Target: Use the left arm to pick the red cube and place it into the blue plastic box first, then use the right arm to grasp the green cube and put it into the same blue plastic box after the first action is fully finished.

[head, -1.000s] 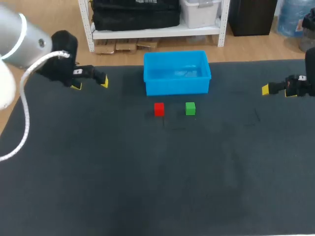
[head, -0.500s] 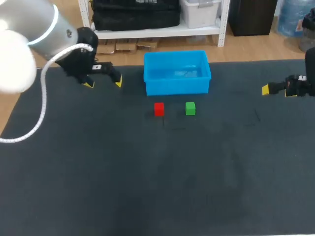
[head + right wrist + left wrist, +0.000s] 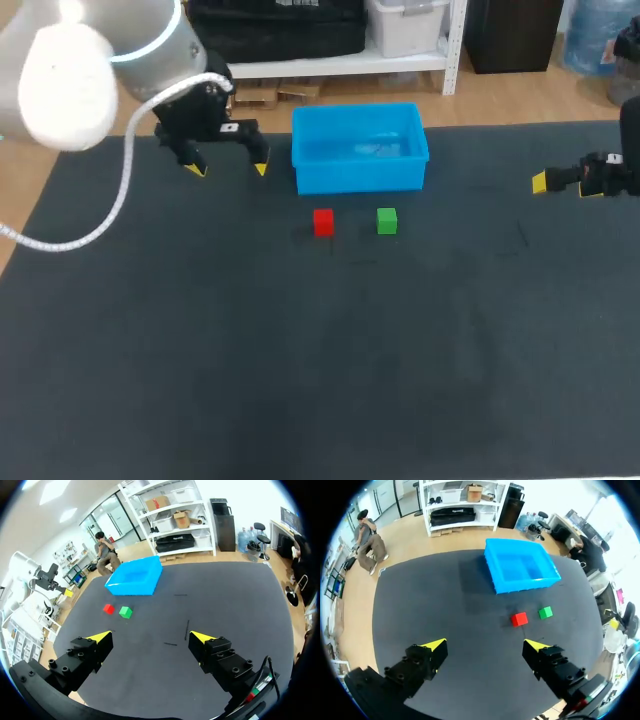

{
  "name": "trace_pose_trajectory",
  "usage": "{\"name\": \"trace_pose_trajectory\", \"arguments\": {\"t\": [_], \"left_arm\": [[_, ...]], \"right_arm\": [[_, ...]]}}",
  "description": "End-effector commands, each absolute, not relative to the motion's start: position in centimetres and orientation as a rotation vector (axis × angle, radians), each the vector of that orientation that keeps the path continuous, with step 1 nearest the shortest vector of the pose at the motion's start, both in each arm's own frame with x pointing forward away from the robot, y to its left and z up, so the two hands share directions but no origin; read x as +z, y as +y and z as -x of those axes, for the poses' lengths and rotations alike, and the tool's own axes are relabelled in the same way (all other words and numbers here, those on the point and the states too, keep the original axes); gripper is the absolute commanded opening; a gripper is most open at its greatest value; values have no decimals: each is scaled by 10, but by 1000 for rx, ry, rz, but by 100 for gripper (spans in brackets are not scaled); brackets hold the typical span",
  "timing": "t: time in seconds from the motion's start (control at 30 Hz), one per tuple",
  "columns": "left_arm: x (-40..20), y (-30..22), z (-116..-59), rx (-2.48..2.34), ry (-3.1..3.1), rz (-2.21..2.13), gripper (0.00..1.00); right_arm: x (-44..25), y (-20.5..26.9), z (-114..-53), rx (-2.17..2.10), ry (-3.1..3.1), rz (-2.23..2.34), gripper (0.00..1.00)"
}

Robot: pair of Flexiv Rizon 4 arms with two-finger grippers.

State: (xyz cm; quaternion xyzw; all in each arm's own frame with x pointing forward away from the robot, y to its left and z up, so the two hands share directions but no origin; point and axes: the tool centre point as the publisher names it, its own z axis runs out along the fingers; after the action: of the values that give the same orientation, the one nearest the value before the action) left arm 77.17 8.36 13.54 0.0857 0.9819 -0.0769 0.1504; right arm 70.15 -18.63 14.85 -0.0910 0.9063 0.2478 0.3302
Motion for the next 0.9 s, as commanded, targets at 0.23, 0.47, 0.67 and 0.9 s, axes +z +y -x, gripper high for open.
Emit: {"name": "trace_pose_trajectory", "arguments": {"t": [0.23,0.47,0.67,0.9], "left_arm": [[132,67,-783,-37,2940,-185,100],[130,62,-790,-33,2962,-99,100],[126,58,-795,-32,2981,-50,100],[121,46,-802,-37,2997,-39,100]], "right_arm": [[149,-186,-701,648,2370,237,100],[149,-186,-701,648,2370,237,100],[149,-186,-701,648,2370,237,100],[149,-186,-701,648,2370,237,100]]}}
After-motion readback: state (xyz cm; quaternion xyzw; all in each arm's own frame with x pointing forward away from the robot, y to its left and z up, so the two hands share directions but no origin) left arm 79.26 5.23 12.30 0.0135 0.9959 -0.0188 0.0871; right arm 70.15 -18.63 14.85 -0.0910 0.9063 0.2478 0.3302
